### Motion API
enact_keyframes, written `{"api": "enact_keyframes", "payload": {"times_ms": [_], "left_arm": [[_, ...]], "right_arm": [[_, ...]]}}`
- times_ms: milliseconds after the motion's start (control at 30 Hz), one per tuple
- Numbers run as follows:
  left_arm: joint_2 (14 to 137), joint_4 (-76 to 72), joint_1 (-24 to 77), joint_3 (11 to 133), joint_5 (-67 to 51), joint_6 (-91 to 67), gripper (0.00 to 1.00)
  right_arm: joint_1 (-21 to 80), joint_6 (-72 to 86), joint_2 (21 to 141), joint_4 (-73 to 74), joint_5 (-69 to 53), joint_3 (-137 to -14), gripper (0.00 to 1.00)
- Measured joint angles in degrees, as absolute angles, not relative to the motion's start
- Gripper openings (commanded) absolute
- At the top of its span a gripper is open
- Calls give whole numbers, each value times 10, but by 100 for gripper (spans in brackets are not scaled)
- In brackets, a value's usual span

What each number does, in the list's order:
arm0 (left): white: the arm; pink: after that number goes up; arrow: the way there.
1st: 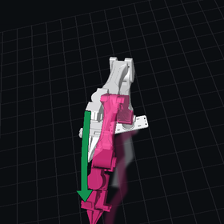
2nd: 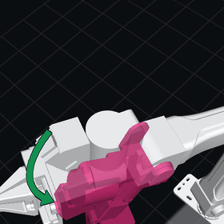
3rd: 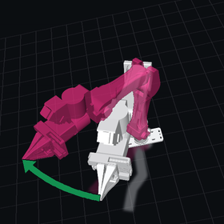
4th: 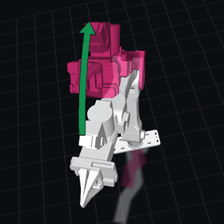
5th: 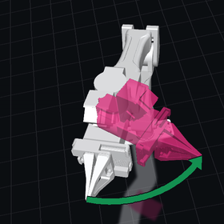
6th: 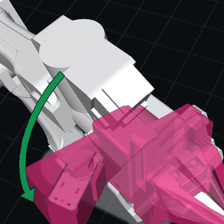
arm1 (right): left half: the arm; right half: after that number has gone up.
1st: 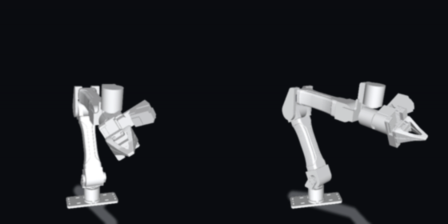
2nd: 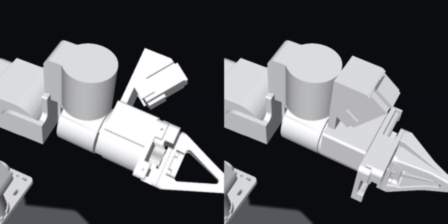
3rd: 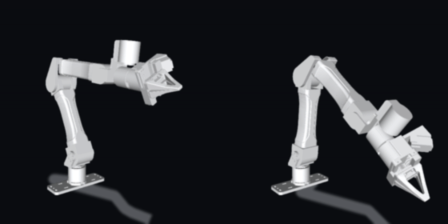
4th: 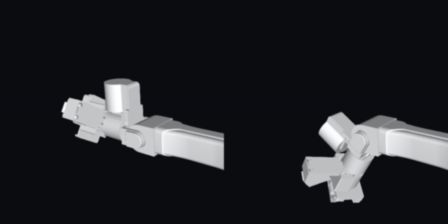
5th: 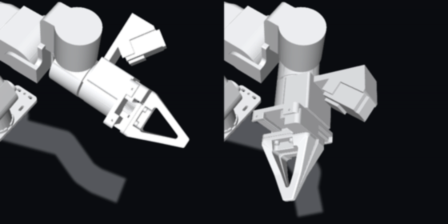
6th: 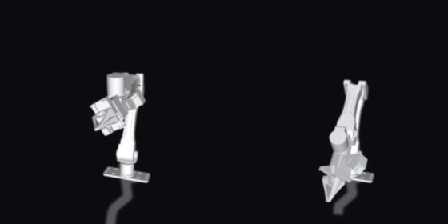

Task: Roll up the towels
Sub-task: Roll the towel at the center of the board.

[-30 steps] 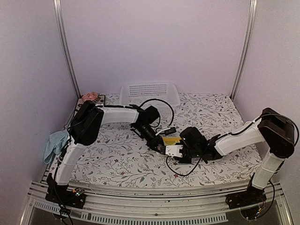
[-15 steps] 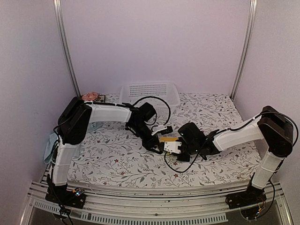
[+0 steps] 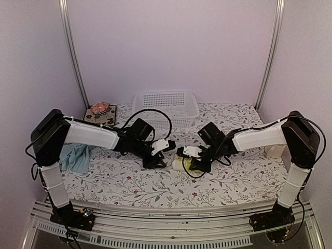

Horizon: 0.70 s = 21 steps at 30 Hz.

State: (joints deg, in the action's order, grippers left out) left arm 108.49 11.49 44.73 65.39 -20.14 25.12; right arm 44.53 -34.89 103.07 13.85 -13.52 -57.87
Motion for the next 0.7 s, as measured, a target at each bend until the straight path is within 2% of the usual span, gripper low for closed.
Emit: {"api": "enact_keyframes", "payload": {"times_ms": [167, 400, 700], "left_arm": [[1037, -6, 476, 560, -144, 300, 43], [1010, -143, 507, 476, -121, 367, 43], [1010, -224, 544, 452, -96, 437, 43]], "right_arm": [[431, -324, 1066, 189, -196, -629, 12], [404, -298, 1105, 244, -282, -676, 15], [374, -271, 1173, 338, -365, -766, 15]]}}
